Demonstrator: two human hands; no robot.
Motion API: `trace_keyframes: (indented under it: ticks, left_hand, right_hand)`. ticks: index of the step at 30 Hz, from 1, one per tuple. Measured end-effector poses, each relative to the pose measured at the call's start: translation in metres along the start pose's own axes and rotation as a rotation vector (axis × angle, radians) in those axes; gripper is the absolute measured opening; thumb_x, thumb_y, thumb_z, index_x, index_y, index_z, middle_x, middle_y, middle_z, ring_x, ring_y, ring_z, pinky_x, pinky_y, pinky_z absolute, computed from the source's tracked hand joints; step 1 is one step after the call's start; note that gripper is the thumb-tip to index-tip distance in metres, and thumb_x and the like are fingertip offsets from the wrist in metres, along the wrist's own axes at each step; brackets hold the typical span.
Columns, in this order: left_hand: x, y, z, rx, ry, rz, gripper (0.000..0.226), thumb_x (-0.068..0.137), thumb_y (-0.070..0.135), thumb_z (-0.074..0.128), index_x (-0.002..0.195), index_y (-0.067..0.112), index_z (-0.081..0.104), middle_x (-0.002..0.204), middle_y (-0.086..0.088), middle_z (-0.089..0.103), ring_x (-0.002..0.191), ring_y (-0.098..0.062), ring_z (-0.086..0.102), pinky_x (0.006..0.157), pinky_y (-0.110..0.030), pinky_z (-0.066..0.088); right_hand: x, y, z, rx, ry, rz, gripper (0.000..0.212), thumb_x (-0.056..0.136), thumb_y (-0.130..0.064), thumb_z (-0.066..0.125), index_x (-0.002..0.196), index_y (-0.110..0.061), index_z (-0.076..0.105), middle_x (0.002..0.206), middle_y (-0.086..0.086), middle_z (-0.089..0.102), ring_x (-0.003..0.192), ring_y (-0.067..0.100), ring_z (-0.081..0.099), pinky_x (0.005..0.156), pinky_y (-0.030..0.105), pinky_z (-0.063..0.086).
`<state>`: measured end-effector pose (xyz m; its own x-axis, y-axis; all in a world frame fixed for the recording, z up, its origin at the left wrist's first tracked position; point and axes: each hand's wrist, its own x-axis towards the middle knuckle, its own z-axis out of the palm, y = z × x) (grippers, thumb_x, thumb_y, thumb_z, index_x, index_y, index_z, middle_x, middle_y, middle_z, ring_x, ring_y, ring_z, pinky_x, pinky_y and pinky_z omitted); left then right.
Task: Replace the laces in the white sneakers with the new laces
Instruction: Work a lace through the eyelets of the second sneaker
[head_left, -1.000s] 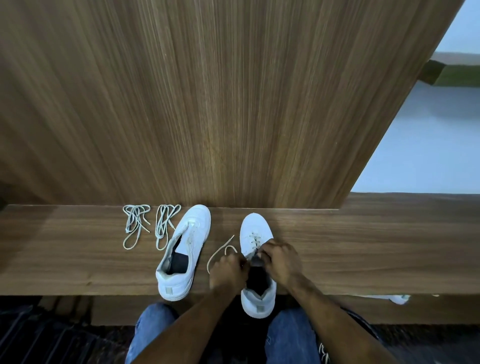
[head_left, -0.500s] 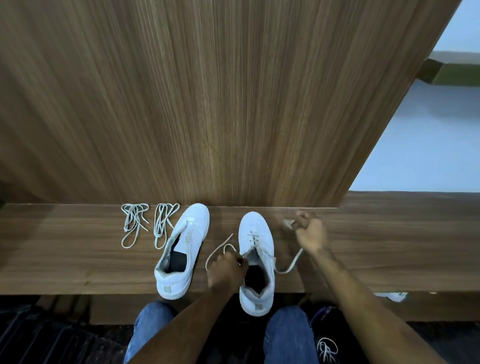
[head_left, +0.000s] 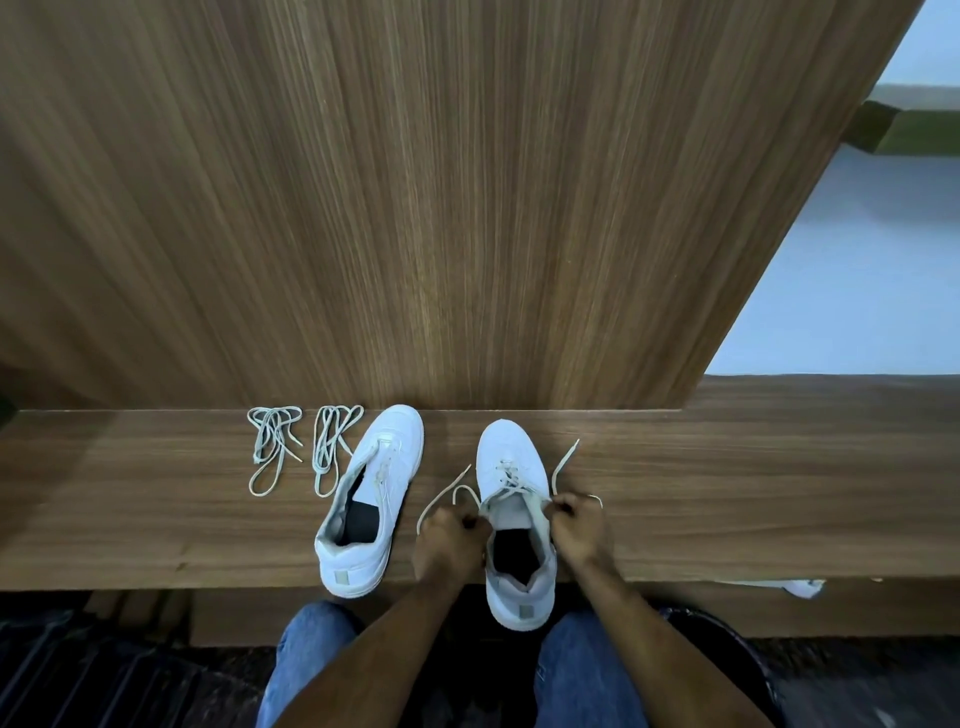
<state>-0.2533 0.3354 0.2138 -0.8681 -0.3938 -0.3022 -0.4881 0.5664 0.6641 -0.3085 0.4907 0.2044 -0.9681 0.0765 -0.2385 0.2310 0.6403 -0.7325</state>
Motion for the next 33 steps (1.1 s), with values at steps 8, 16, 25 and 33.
trace_keyframes:
  ticks: [8, 16, 25, 33]
  left_hand:
    - [-0.004, 0.010, 0.010, 0.163, 0.151, 0.160, 0.048, 0.081, 0.019, 0.051, 0.127, 0.034, 0.051, 0.123, 0.000, 0.053, 0.113, -0.027, 0.054, 0.086, -0.036, 0.043]
    - [0.019, 0.025, 0.030, 0.487, 0.107, 0.354, 0.033, 0.093, 0.035, 0.041, 0.123, 0.033, 0.053, 0.129, 0.004, 0.050, 0.116, -0.022, 0.054, 0.094, -0.038, 0.042]
    - [0.035, 0.024, 0.016, -0.314, 0.089, -0.134, 0.029, 0.085, 0.031, 0.053, 0.093, 0.010, 0.070, 0.093, -0.015, 0.071, 0.096, -0.035, 0.065, 0.083, -0.040, 0.053]
    - [0.036, 0.033, 0.014, 0.192, 0.010, 0.366, 0.025, 0.086, 0.035, 0.057, 0.108, 0.028, 0.067, 0.115, 0.001, 0.064, 0.107, -0.021, 0.060, 0.090, -0.035, 0.049]
  right_hand:
    - [-0.004, 0.007, 0.004, -0.069, -0.035, -0.045, 0.017, 0.083, -0.031, 0.054, 0.088, -0.022, 0.069, 0.089, 0.011, 0.068, 0.084, 0.029, 0.066, 0.075, 0.032, 0.051]
    - [-0.018, -0.003, -0.001, -0.206, -0.033, -0.145, 0.017, 0.092, -0.020, 0.050, 0.096, -0.015, 0.066, 0.097, 0.019, 0.066, 0.093, 0.039, 0.063, 0.080, 0.040, 0.051]
    - [-0.014, 0.000, 0.001, -0.188, -0.060, -0.106, 0.018, 0.089, -0.020, 0.049, 0.098, -0.019, 0.065, 0.098, 0.019, 0.060, 0.092, 0.038, 0.062, 0.080, 0.036, 0.049]
    - [-0.012, 0.003, 0.003, -0.206, -0.049, -0.113, 0.017, 0.089, -0.027, 0.051, 0.096, -0.021, 0.065, 0.095, 0.014, 0.062, 0.090, 0.036, 0.063, 0.078, 0.036, 0.050]
